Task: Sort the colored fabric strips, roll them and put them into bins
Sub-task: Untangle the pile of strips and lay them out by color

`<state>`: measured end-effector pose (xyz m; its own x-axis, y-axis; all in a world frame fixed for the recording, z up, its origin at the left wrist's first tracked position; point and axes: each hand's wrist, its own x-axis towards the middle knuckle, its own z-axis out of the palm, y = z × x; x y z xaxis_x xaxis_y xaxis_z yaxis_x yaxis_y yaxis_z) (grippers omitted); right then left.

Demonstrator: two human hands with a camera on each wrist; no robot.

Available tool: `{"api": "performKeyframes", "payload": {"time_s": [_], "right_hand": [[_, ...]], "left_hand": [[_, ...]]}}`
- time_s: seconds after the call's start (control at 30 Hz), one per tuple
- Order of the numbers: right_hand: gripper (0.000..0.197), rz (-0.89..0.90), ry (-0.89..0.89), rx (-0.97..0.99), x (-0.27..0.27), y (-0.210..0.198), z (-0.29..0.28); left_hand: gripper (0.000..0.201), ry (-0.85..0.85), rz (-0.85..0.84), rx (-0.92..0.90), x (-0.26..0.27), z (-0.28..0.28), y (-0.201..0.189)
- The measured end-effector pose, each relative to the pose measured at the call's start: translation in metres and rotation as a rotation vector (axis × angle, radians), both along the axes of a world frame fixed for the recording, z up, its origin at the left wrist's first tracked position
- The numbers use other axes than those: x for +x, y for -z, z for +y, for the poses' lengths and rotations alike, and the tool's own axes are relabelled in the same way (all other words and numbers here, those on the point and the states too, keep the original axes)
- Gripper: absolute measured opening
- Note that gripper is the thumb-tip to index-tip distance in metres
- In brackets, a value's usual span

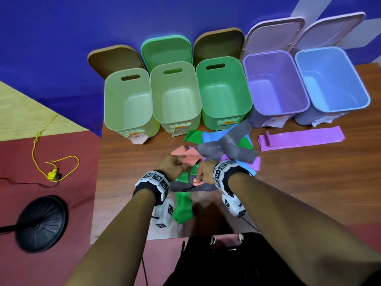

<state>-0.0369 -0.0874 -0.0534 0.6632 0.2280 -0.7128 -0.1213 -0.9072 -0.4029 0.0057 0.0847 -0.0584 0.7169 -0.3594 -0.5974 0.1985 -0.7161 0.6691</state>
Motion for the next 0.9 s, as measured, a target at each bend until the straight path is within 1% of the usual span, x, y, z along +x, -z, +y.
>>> {"api": "performKeyframes", "payload": {"time_s": [0.13, 0.27, 0.4, 0.5, 0.57, 0.67, 0.7, 0.77, 0.8, 0.83, 0.9], "right_hand": [[0.025, 0.009, -0.026, 0.003, -0.004, 0.002, 0.000], [0.025, -0.005, -0.004, 0.044, -0.007, 0.000, -0.004], [0.027, -0.050, -0.038, 0.025, -0.012, 0.000, -0.010], [0.026, -0.032, -0.051, 0.005, -0.014, 0.006, -0.011], [0.018, -0.053, -0.009, 0.016, -0.015, 0.006, -0.012], [0.010, -0.083, 0.102, 0.060, -0.016, 0.003, -0.017], [0.011, -0.097, 0.107, 0.068, -0.013, 0.002, -0.017], [0.024, -0.104, 0.093, 0.079, -0.006, -0.001, -0.019], [0.029, -0.149, 0.090, 0.088, -0.003, -0.002, -0.022], [0.030, -0.185, 0.121, 0.098, 0.001, -0.001, -0.026], [0.026, -0.174, 0.198, 0.182, 0.006, -0.007, -0.033]], "left_hand": [[0.016, 0.019, 0.025, 0.019, 0.003, 0.002, 0.002], [0.017, 0.015, 0.026, 0.001, 0.004, -0.001, 0.004], [0.016, 0.023, 0.015, 0.006, 0.005, -0.005, 0.004], [0.013, 0.029, 0.003, 0.017, 0.004, -0.008, 0.003], [0.012, 0.030, 0.009, 0.020, 0.004, -0.010, 0.006], [0.012, 0.045, 0.012, 0.023, 0.004, -0.011, 0.006], [0.014, 0.051, 0.009, 0.027, 0.004, -0.012, 0.005], [0.019, 0.051, 0.006, 0.025, 0.004, -0.013, 0.006], [0.017, 0.052, 0.001, 0.022, 0.004, -0.015, 0.004], [0.015, 0.056, -0.010, 0.025, 0.004, -0.018, -0.001], [0.013, 0.058, -0.032, 0.029, 0.005, -0.026, -0.012]]}}
